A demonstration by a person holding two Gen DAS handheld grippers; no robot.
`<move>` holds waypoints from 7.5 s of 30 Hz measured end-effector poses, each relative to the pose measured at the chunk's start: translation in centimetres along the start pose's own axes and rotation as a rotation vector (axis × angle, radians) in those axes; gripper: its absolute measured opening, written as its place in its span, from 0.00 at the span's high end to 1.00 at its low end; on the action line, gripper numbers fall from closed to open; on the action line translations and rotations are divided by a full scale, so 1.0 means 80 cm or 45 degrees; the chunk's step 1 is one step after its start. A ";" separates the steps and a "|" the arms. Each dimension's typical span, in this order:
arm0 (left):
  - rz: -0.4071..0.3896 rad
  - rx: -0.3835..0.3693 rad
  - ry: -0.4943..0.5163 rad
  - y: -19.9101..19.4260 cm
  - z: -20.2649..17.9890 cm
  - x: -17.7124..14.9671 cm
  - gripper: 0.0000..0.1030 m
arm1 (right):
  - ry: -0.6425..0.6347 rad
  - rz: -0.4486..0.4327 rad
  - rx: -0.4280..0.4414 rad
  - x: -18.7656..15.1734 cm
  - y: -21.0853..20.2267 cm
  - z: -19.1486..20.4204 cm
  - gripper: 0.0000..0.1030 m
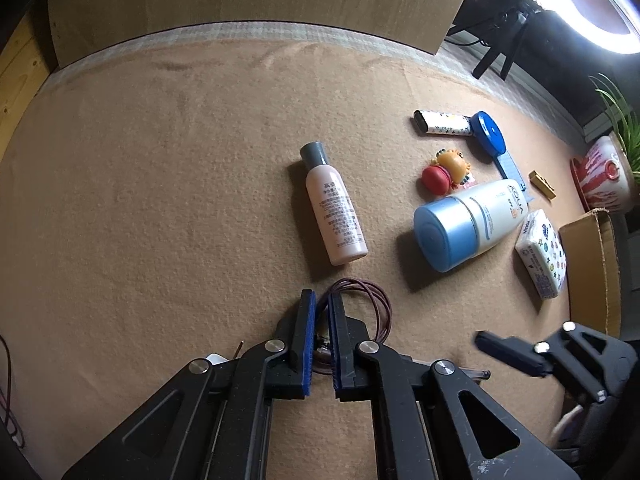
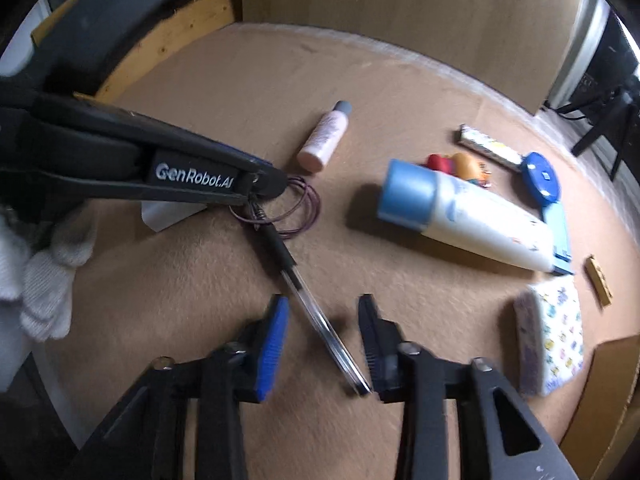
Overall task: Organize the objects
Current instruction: 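Grasp the purple cable with the left tool while the right tool grasps the pen, then pull the cable off the pen with the left tool while the right tool holds the pen, then carry the purple cable and black pen to the box and release both, then grasp the white charger with the left tool while the right tool grasps the pink bottle, then carry the charger and pink bottle to the box and release both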
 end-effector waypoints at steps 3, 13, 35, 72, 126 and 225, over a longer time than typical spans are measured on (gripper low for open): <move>-0.004 0.001 -0.011 0.000 0.000 0.003 0.91 | 0.014 0.019 0.033 0.004 0.003 -0.003 0.87; -0.014 0.045 0.014 0.003 -0.004 0.004 0.91 | 0.107 0.098 0.118 -0.040 -0.009 -0.028 0.92; -0.005 -0.201 0.077 0.012 -0.102 -0.024 0.96 | 0.187 0.084 0.076 -0.076 -0.030 -0.043 0.92; -0.141 -0.177 -0.020 -0.056 -0.050 -0.073 0.98 | 0.293 0.119 0.004 -0.117 -0.044 -0.066 0.85; -0.186 -0.498 0.446 -0.020 -0.410 -0.024 0.98 | 1.007 -0.112 -0.269 -0.303 -0.178 -0.345 0.92; -0.180 0.053 -0.011 -0.046 0.053 -0.077 0.60 | 0.370 0.151 0.175 0.123 0.065 0.000 0.82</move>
Point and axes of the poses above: each gripper's, at about its wrist camera, not at the fingertips, and y roughly the way its jaws point, z to its left, x to its top, the point moved 4 cm from there along y, roughly the way its jaws point, and after that the axes turned 10 degrees about -x, right-handed, at the moved point
